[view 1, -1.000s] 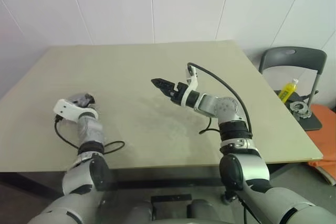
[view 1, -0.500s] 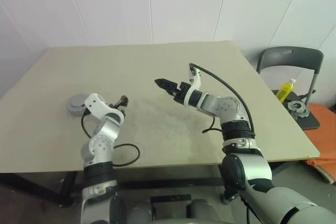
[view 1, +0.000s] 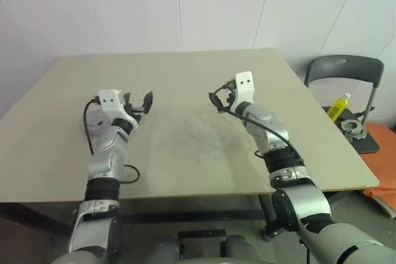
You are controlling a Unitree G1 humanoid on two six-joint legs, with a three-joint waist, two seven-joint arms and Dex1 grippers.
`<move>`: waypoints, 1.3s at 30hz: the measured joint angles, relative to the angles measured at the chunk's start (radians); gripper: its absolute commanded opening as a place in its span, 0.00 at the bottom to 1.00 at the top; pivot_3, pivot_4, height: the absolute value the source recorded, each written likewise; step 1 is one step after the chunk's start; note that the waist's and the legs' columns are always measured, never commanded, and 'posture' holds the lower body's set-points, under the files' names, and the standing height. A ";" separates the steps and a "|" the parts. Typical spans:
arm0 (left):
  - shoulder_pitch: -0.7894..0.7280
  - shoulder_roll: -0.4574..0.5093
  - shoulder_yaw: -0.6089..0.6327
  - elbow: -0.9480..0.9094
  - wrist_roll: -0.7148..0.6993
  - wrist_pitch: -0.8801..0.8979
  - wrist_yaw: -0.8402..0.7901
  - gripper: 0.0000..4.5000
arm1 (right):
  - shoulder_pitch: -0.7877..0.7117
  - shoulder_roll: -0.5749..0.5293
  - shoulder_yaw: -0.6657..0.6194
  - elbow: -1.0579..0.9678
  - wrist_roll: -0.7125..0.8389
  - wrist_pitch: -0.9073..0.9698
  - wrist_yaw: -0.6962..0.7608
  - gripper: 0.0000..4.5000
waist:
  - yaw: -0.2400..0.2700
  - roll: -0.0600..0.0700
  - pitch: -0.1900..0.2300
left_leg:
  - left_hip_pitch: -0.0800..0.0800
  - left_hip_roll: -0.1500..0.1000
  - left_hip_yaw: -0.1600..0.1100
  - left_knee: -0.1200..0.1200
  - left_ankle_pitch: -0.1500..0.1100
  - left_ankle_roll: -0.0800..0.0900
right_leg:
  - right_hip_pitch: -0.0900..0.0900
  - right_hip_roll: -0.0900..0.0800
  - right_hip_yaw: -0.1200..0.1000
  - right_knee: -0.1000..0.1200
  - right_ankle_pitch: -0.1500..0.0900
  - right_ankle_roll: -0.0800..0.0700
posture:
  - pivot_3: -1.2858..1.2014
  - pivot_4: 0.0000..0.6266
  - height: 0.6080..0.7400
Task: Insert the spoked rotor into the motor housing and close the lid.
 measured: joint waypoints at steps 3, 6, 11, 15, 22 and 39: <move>0.008 -0.001 0.004 0.008 -0.063 0.002 -0.149 0.99 | 0.015 0.000 -0.009 -0.005 0.011 -0.009 0.053 1.00 | -0.004 0.000 0.000 | 0.000 0.001 0.000 -0.001 0.000 0.000 | 0.000 0.000 0.000 0.000 0.000 0.000 | 0.52 0.00 1.00; 0.049 0.037 0.004 0.014 -0.071 0.005 -0.250 0.99 | 0.101 -0.009 -0.001 -0.062 0.041 -0.010 0.161 1.00 | -0.002 0.000 0.000 | 0.001 0.001 -0.001 -0.002 0.000 0.000 | 0.000 0.001 0.000 0.000 0.000 0.000 | 0.52 0.00 1.00; 0.101 0.122 0.012 0.011 -0.078 0.014 -0.371 0.99 | 0.282 -0.077 0.039 -0.169 0.041 -0.007 0.293 1.00 | 0.003 0.001 0.001 | 0.000 0.001 0.000 0.000 0.000 0.000 | 0.000 0.000 0.000 0.000 -0.002 -0.003 | 0.52 0.00 1.00; 0.152 0.142 -0.005 -0.024 -0.079 0.024 -0.473 0.99 | 0.351 -0.087 0.061 -0.284 0.066 -0.009 0.402 1.00 | -0.001 0.002 0.001 | 0.001 0.002 -0.001 0.000 -0.001 -0.002 | 0.000 0.001 0.000 0.000 -0.002 -0.003 | 0.52 0.00 1.00; 0.182 0.175 -0.026 -0.070 -0.078 0.053 -0.557 0.99 | 0.352 -0.083 0.065 -0.321 0.077 -0.043 0.437 1.00 | 0.013 0.002 0.001 | 0.000 0.004 -0.002 0.000 -0.002 -0.003 | -0.004 0.000 0.001 -0.001 -0.002 -0.004 | 0.52 0.00 1.00; 0.185 0.169 -0.036 -0.070 -0.060 0.046 -0.564 0.99 | 0.347 -0.086 0.059 -0.323 0.097 -0.045 0.451 1.00 | 0.029 0.002 0.001 | 0.000 0.004 -0.001 -0.001 -0.002 -0.003 | -0.005 0.000 0.002 -0.001 -0.002 -0.005 | 0.52 0.00 1.00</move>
